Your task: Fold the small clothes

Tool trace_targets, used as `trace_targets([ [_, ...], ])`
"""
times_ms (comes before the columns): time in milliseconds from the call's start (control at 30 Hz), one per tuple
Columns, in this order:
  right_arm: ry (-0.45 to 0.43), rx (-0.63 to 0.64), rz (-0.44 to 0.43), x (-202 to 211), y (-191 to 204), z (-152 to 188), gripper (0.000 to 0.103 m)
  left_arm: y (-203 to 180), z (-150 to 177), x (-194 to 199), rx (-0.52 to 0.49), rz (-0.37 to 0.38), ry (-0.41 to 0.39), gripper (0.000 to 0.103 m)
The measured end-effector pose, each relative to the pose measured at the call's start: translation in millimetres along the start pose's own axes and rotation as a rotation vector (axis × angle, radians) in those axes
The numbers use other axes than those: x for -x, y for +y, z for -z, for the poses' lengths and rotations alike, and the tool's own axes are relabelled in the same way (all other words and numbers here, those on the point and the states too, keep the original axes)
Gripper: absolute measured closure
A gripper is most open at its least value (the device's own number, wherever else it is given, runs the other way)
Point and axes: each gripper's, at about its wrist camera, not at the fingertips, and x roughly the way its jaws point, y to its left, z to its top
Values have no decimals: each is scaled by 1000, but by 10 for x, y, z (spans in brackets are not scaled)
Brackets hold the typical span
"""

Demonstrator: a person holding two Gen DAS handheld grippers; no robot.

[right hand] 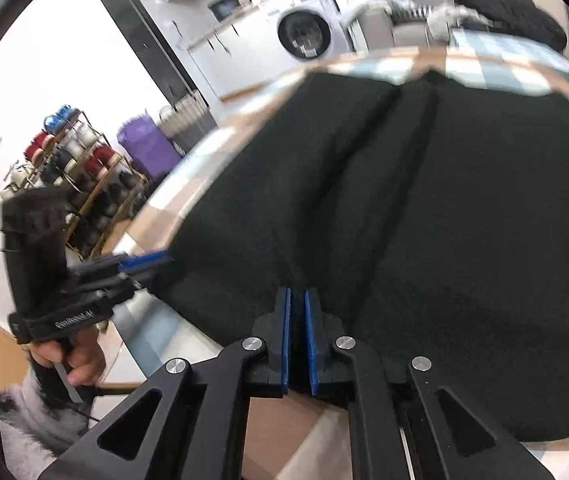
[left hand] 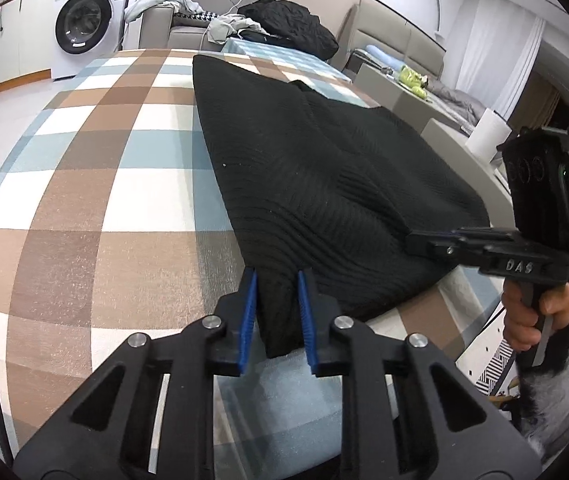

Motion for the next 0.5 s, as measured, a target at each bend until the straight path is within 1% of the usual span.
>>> trace_targets([
  [100,-33,-42,-36,75,-69,-17,84,7,30,18,-1,-2,1,85],
  [133,-47,-57,-24,95,-97,-42,77,23,33,22,9,3,1,85],
  [200,-81,-114,5,91,-215,-128,70,75,14,14,47,18,6,84],
  [267,-86,-188,35,41,-351,-237,70,102,4,6,64,29,9,84],
  [367,-84,-272,36,-92,-540,-421,70,107,-1,2,66,31,7,84],
  [400,-92,-286,39,-123,-575,-476,70,103,0,3,64,29,5,83],
  [467,-96,-288,68,-196,-575,-598,70,99,-3,-2,66,12,2,77],
  [500,-96,-272,80,-228,-547,-662,76,99,-6,-6,71,6,0,76],
])
